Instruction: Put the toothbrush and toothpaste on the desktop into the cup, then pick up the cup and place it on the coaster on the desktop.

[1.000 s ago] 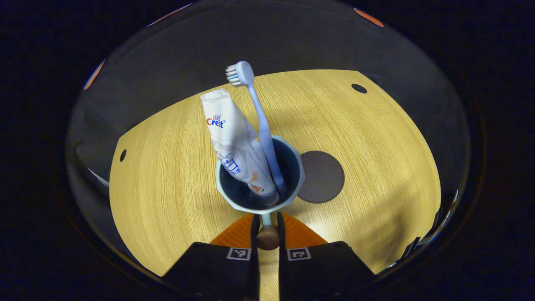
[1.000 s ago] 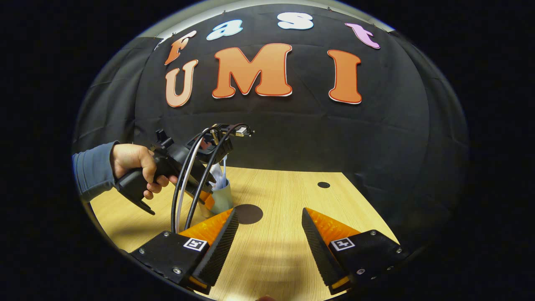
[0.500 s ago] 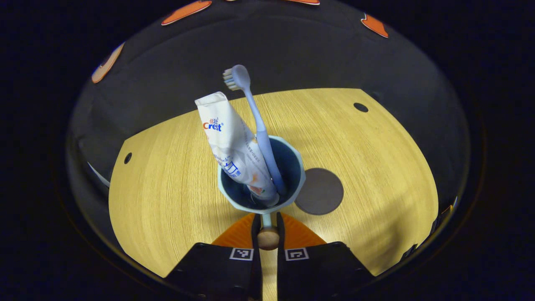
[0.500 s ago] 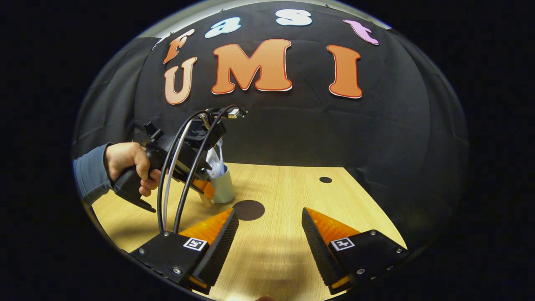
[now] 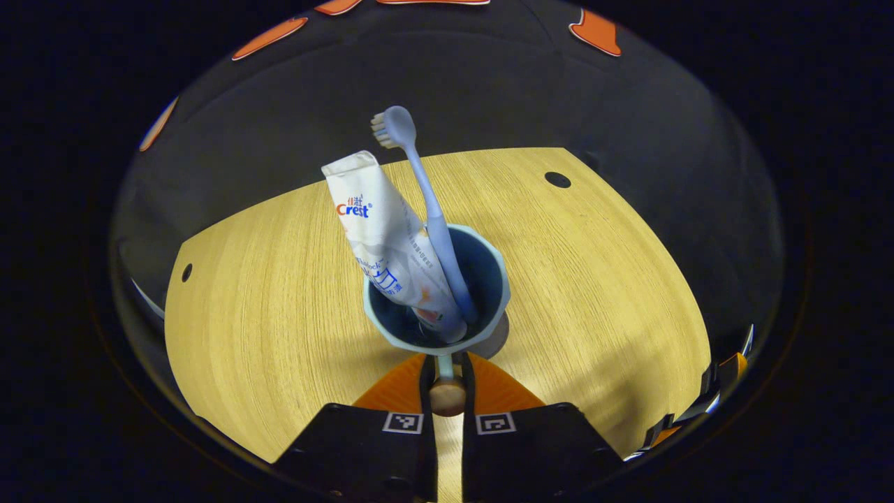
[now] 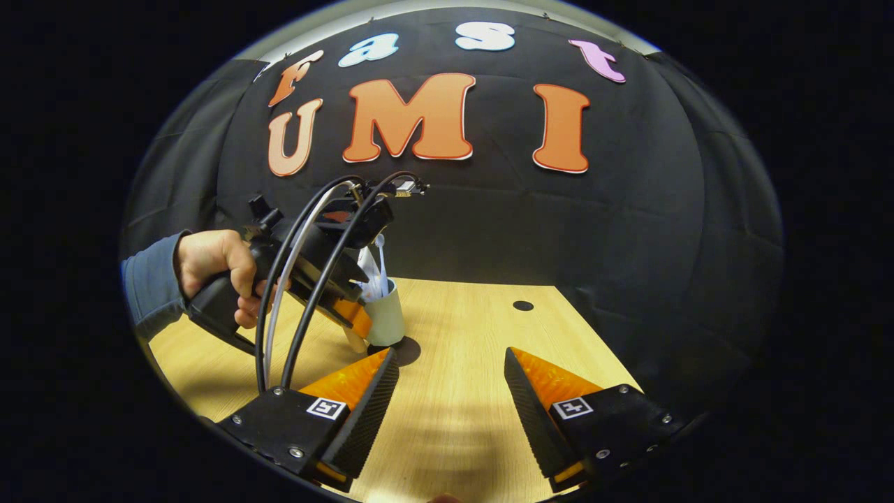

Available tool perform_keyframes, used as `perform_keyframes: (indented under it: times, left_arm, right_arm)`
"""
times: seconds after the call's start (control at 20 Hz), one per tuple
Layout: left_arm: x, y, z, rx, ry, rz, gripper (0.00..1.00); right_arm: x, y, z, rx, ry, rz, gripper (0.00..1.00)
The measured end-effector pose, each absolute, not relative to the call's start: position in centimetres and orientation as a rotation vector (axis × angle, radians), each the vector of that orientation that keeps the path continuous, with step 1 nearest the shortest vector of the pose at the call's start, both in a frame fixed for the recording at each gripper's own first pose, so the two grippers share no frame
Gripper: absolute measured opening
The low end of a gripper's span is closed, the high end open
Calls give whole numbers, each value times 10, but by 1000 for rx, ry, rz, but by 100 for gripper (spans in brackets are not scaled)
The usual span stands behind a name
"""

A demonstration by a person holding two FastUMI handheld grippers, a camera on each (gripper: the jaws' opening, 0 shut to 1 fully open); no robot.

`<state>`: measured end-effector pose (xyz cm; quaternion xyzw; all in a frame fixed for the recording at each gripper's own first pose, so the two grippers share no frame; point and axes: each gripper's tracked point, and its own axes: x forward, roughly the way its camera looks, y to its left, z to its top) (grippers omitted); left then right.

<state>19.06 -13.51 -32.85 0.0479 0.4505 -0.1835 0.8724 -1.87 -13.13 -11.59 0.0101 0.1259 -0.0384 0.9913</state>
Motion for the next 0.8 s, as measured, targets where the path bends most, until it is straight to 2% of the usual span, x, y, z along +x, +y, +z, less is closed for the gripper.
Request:
perform_keyframes:
  times: [0.5, 0.65, 0.8]
  left_arm:
    - [188, -127, -328, 128, 1001, -396, 13]
    - [183, -127, -326, 152, 951, -406, 25]
    - [182, -125, -306, 166, 893, -424, 27]
  right_arm:
    - [-32, -148, -130, 33, 276, -115, 92]
    - [-40, -157, -129, 37, 273, -135, 92]
    - [-46, -167, -127, 38, 273, -154, 92]
